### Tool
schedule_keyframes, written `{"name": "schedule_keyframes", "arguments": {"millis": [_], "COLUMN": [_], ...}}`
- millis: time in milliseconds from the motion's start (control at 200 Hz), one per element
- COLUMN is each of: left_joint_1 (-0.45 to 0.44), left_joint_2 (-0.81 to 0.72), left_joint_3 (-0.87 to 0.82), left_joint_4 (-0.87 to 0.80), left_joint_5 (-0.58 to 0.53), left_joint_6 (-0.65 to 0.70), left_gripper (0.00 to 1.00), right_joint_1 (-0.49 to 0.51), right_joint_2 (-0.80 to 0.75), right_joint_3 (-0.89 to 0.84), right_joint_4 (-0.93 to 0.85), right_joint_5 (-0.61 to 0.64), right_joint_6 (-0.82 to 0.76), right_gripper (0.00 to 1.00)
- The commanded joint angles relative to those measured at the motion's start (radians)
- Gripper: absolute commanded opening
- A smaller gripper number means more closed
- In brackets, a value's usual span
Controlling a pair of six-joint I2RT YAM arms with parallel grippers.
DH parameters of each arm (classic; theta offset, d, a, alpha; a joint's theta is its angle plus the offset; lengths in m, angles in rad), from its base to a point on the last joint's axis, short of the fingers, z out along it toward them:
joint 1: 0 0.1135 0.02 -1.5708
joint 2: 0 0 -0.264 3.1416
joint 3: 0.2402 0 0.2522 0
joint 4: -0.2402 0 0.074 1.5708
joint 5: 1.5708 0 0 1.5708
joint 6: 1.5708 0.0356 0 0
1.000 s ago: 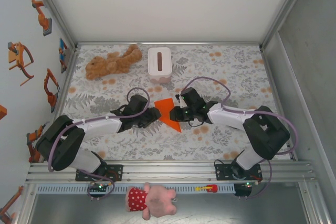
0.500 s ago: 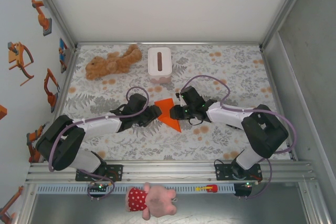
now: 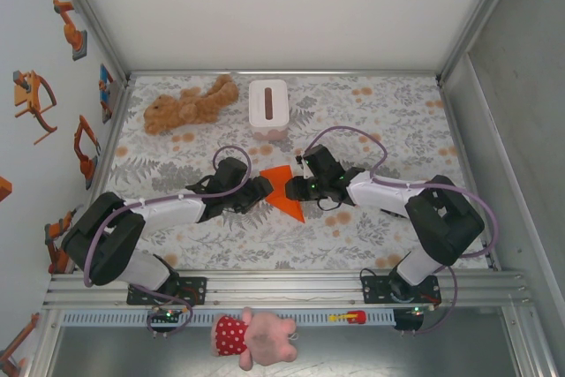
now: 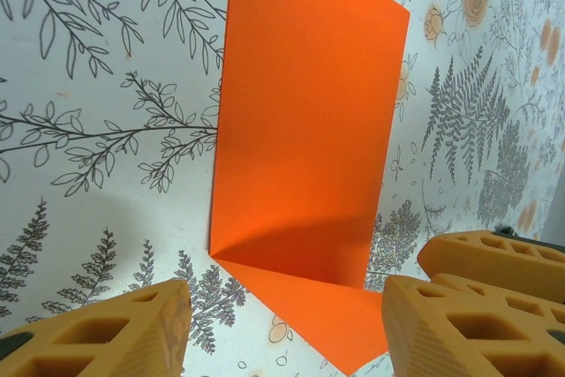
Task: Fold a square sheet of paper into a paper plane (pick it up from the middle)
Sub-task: Fourth fold the wing at the center of the table.
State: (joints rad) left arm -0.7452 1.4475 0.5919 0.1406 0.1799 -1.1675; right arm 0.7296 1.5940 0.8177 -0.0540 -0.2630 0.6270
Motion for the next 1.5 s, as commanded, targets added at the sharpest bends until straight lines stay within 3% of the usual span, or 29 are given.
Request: {"name": "schedule_keyframes", "arguments": {"millis": [0,260,591,1057,1497], "left_joint_1": [0.006,0.005,0.004,-0.007,-0.007], "left_joint_2": [0.007,0.007,0.009,0.096,0.182], "left_joint_3": [-0.006,-0.009,-0.016,-0.02,-0.014], "left_joint_4": [0.008,0.016,0.053,0.211,0.356], "left_joint_5": [0.009,0.015,0.042,0.135,0.219], "left_joint_6": [-0.009,-0.009,-0.011,-0.012,0.091], "left_gripper": [0.6,0.6,0.6,0.6,0.6], "right_joint_1": [-0.005,-0.006,-0.023,-0.064,-0.084], "right_joint_2": [0.012,0.025,0.016,-0.035,-0.029], "right_joint_3": [-0.011,-0.02,-0.027,-0.064,-0.077], "right_joint_4": [0.019,0.068,0.077,0.124,0.135], "right_joint_5": [0.003,-0.088,-0.104,-0.109,-0.116], "right_joint_6": [-0.021,-0.032,-0.047,-0.007,0.013], "right_gripper": [0.35,0.26,0.0,0.0,0.0]}}
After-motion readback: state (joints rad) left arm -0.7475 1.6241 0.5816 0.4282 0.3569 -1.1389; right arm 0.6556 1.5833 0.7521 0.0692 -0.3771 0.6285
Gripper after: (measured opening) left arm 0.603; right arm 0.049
